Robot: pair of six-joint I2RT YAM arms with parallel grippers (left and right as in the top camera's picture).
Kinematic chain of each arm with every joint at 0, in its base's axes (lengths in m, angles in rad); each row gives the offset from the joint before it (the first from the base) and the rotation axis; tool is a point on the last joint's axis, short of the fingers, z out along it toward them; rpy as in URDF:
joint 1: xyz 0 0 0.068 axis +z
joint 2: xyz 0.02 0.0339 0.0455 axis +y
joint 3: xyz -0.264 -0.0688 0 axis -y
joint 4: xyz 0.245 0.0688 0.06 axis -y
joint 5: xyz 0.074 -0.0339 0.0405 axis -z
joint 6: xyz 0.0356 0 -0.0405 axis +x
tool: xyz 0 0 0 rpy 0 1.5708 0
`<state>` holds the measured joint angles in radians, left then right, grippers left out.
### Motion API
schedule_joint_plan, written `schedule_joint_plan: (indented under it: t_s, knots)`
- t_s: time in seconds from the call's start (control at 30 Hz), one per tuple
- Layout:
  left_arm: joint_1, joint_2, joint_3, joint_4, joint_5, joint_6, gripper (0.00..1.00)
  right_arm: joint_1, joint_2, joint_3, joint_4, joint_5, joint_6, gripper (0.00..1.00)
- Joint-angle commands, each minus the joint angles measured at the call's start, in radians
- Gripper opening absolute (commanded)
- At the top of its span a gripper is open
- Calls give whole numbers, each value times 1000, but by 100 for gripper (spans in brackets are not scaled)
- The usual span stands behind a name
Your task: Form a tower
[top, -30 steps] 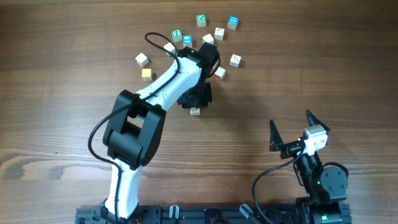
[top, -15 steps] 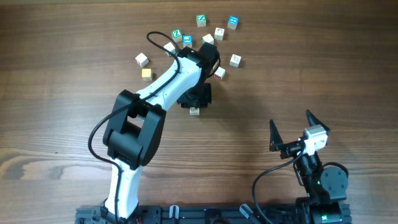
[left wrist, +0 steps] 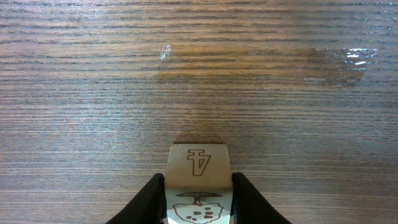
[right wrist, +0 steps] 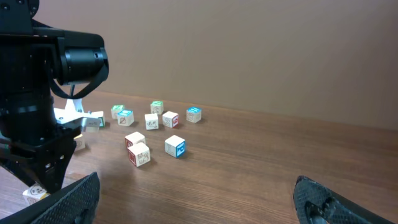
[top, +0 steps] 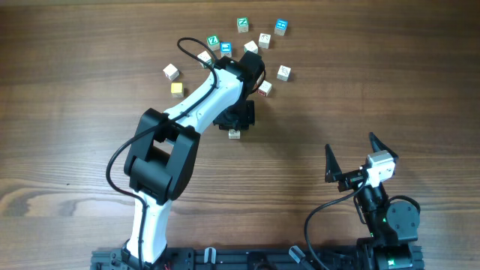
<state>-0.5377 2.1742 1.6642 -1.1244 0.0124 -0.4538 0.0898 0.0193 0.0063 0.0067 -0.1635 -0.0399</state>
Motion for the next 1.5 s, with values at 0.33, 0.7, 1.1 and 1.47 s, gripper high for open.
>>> schedule_joint_plan:
  t_s: [0.33, 0.7, 1.1, 1.47]
  knots:
    - [8, -12, -10, 8, -71, 4, 29, -1, -5, -1, 3, 13, -11, 100]
    - [27, -12, -10, 14, -70, 1, 30, -1, -5, -1, 3, 13, -10, 100]
    - [26, -12, -10, 29, -69, 1, 36, -1, -5, -1, 3, 13, -10, 100]
    - [25, -12, -10, 21, -48, 1, 38, -1, -5, -1, 3, 13, -10, 100]
